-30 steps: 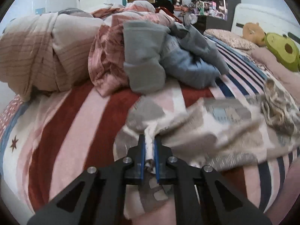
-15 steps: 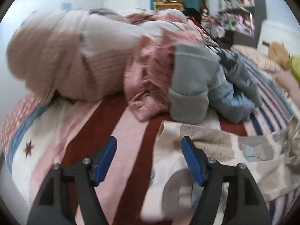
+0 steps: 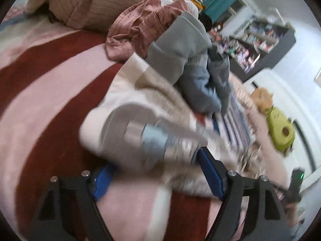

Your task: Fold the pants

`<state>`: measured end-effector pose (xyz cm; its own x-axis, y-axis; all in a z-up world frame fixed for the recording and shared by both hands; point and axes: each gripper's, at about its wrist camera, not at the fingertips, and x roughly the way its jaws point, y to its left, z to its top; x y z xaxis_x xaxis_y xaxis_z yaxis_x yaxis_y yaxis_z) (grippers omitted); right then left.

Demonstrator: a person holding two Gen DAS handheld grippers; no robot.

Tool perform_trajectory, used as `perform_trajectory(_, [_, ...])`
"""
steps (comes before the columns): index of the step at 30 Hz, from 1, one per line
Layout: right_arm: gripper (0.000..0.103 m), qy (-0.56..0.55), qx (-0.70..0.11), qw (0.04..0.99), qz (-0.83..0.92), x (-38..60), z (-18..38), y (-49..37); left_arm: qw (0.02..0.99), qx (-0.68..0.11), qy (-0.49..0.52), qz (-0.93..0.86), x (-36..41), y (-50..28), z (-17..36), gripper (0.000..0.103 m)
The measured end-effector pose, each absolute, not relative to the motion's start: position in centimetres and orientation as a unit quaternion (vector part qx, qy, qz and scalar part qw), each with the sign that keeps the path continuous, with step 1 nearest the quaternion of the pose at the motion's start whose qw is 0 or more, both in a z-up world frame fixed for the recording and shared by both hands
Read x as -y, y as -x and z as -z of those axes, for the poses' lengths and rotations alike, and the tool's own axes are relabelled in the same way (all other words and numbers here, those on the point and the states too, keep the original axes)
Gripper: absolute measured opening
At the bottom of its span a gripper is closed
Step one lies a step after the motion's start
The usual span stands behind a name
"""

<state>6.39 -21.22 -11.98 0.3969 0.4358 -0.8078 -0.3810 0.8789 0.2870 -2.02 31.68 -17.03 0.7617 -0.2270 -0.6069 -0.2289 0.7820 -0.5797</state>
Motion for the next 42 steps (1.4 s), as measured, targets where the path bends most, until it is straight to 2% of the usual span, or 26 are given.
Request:
perform_trajectory(3, [0.076,-0.036,-0.490,0.837,-0.240,21.8,12.0,-6.5,0.884,-0.330,0.331,-0.019,-31.2,-0.3,17.3,0.076])
perform_trajectory(5, [0.076,-0.040,-0.489,0.838,-0.237,22.2,12.1,-6.5,0.886,-0.327,0.328,-0.028,-30.9,-1.7,17.2,0.067])
perform_trajectory(7, [0.076,-0.046,-0.490,0.838,-0.235,22.7,12.2,-6.4,0.883,-0.332,0.331,-0.030,-30.3,-2.6,17.4,0.023])
perform_trajectory(10, [0.076,-0.054,-0.487,0.839,-0.235,23.6,12.2,-6.3,0.888,-0.331,0.316,-0.036,-29.2,-3.2,16.6,0.013])
perform_trajectory(18, [0.076,-0.086,-0.461,0.845,-0.258,26.4,11.7,-5.9,0.937,-0.271,0.219,0.011,-21.6,-3.0,6.9,0.013])
perform_trajectory(26, [0.076,-0.118,-0.422,0.849,-0.296,29.6,11.2,-4.6,0.946,-0.272,0.105,0.142,-5.7,-8.5,0.7,0.012])
perform_trajectory(30, [0.076,-0.117,-0.402,0.856,-0.305,31.5,10.9,-3.4,0.917,-0.322,0.048,0.231,3.2,-11.6,1.2,0.012])
perform_trajectory(34, [0.077,-0.113,-0.394,0.860,-0.305,32.9,11.3,-2.5,0.869,-0.413,-0.051,0.268,11.1,-14.6,5.5,0.012])
perform_trajectory(38, [0.077,-0.123,-0.397,0.857,-0.304,34.3,12.0,-1.9,0.822,-0.477,-0.090,0.299,13.9,-14.8,8.6,0.013])
perform_trajectory(41, [0.077,-0.127,-0.402,0.856,-0.301,34.8,12.5,-2.1,0.808,-0.490,-0.096,0.314,13.5,-13.5,8.8,0.024])
perform_trajectory(42, [0.077,-0.129,-0.402,0.855,-0.301,34.8,12.6,-2.2,0.807,-0.487,-0.086,0.323,13.0,-13.1,8.4,0.034])
